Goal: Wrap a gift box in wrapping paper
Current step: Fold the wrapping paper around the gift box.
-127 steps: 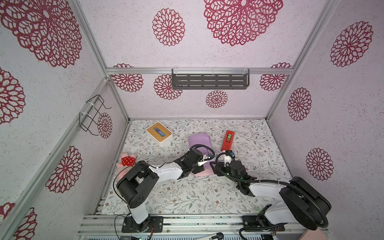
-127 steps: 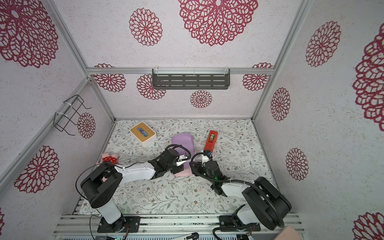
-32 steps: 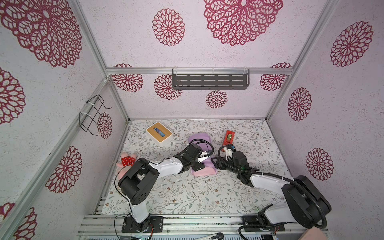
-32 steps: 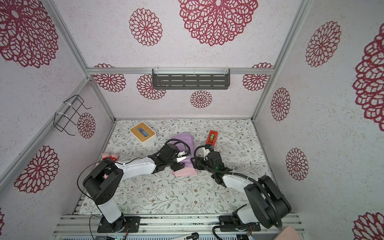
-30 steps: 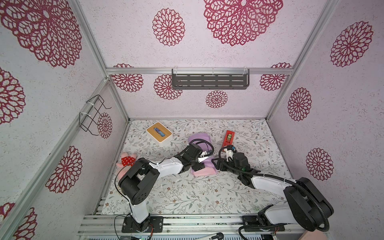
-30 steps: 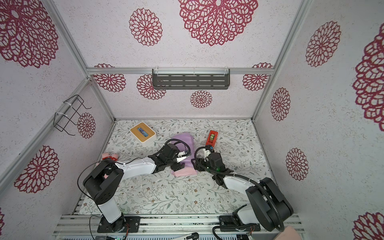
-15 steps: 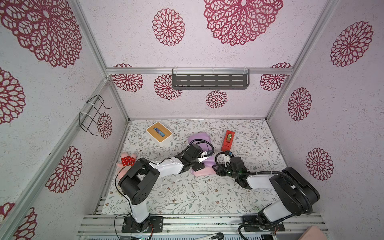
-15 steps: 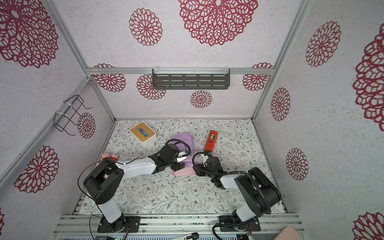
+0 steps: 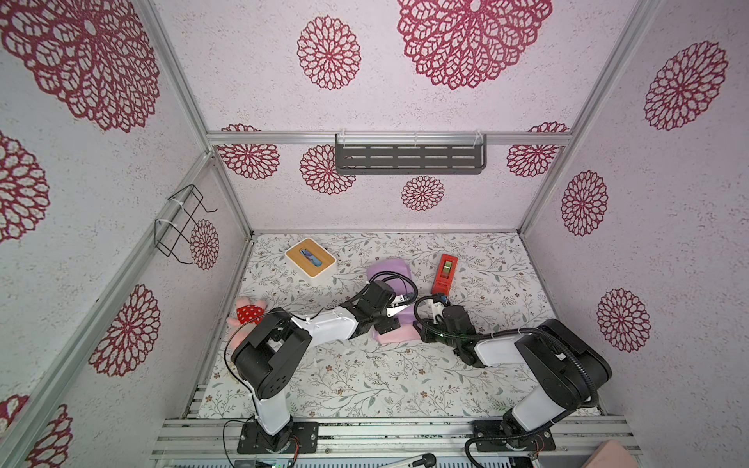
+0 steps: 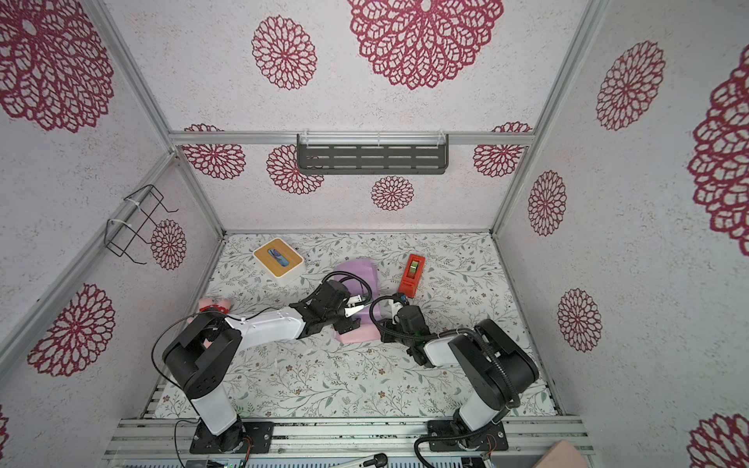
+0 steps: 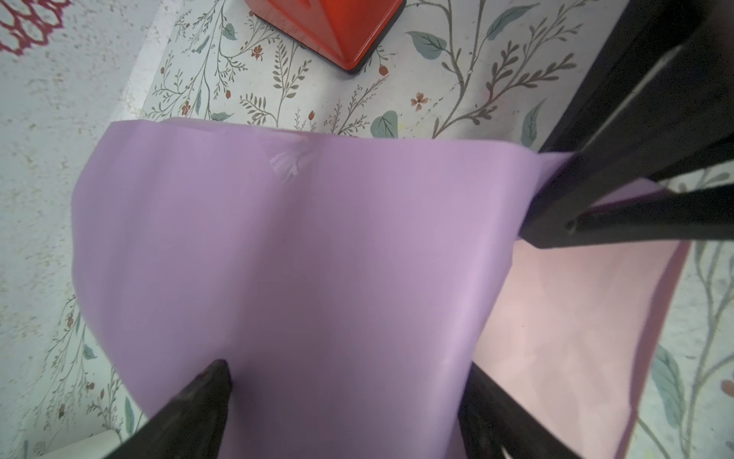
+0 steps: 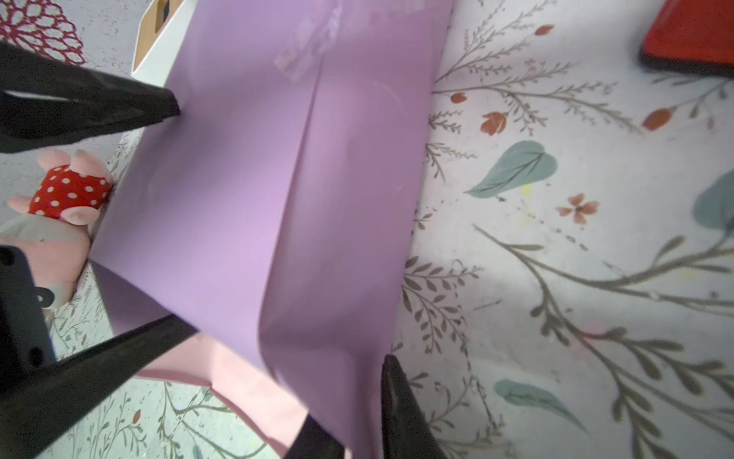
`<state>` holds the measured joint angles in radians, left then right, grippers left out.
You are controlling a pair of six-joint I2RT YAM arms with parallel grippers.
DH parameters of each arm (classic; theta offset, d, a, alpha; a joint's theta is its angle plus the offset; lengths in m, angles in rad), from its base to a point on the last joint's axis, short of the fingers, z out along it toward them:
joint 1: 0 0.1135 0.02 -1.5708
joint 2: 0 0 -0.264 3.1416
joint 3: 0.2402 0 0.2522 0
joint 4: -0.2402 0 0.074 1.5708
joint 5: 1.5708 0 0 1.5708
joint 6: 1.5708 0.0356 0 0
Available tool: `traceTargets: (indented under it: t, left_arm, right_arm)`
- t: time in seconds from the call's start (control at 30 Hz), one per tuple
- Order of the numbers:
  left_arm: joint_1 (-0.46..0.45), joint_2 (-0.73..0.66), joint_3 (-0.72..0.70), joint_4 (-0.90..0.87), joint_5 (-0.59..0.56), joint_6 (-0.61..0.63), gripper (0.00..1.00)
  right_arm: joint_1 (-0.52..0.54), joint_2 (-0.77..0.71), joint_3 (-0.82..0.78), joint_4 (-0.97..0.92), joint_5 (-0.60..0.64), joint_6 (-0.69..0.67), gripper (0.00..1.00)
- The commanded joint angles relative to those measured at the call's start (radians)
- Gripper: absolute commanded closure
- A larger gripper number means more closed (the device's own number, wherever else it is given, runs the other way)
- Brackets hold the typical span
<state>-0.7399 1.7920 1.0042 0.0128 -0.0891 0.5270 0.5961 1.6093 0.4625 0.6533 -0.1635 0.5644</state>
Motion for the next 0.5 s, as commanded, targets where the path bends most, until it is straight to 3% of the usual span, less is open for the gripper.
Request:
traceTargets:
  t: [0.0,0.47]
  left_arm:
    - [-0.004,0.018,-0.01,-0.039,0.0,-0.005,0.1]
    - [-0.004,0.023,-0.024,-0.022,0.005,-0.016,0.1]
  right_arm:
    - [0.029,-0.012,0.009,0.016,0.111,0.064,0.84]
    - [0.115,-0.002,0.011,0.038,0.329,0.19,1.0]
